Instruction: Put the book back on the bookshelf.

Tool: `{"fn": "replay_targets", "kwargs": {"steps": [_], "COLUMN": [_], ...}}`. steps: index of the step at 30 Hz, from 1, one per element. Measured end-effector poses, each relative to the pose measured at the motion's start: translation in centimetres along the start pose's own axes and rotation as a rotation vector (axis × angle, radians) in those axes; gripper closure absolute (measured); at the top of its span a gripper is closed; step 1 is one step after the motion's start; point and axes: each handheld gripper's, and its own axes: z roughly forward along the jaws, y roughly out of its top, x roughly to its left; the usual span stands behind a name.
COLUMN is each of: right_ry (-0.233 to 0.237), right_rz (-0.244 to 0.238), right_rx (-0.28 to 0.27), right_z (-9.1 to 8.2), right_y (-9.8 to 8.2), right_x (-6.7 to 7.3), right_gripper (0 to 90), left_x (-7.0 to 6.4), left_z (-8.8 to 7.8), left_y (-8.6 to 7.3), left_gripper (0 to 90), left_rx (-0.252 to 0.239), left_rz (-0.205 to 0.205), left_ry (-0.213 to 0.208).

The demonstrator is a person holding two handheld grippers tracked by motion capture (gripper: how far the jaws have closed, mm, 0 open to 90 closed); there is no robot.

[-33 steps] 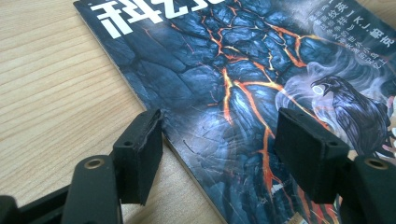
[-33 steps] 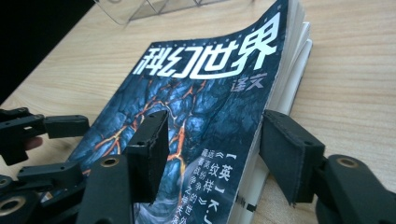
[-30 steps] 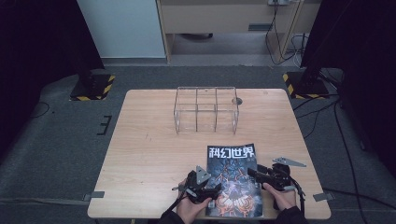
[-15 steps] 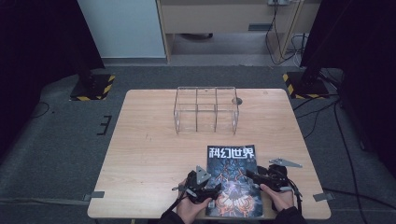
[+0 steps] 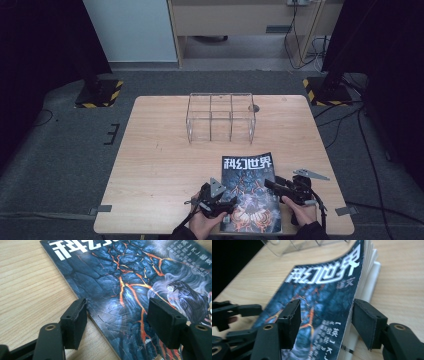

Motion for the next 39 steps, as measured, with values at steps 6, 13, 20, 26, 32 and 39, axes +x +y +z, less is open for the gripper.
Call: {"fn": "replay_targets", "kwargs": {"steps": [6, 13, 20, 26, 32, 39], "right_ry": [-0.017, 0.039, -0.041, -0.014, 0.076, -0.013], "right_rz": [0.026, -0.022, -0.017, 0.008, 0.003, 0.037], "right_rx": [0.03, -0.025, 0.07, 0.056, -0.024, 0.078], "right_z": [0.3, -0.4, 0.5, 0.4, -0.3, 0.3], "right_y": [-0.2, 0.2, -0.2, -0.2, 0.2, -0.3], "right_x": [-0.3, 0.9, 0.0, 0.0, 0.9, -0.1], "right_gripper": [40.1, 39.1, 38.0, 34.3, 36.2, 35.6], "left_x": [0.0, 0.0, 0.0, 0.0, 0.0, 0.0], "left_z": [0.0, 0.0, 0.0, 0.0, 0.0, 0.0], "left_y": [0.0, 0.0, 0.0, 0.0, 0.0, 0.0], "left_gripper": [31.8, 31.7, 31.7, 31.7, 31.7, 31.7], "left_rx": [0.0, 0.0, -0.001, 0.0, 0.0, 0.0], "left_rz": [0.0, -0.001, -0.002, -0.002, -0.002, -0.002], "left_ry": [0.0, 0.002, 0.0, 0.001, 0.0, -0.001]}}
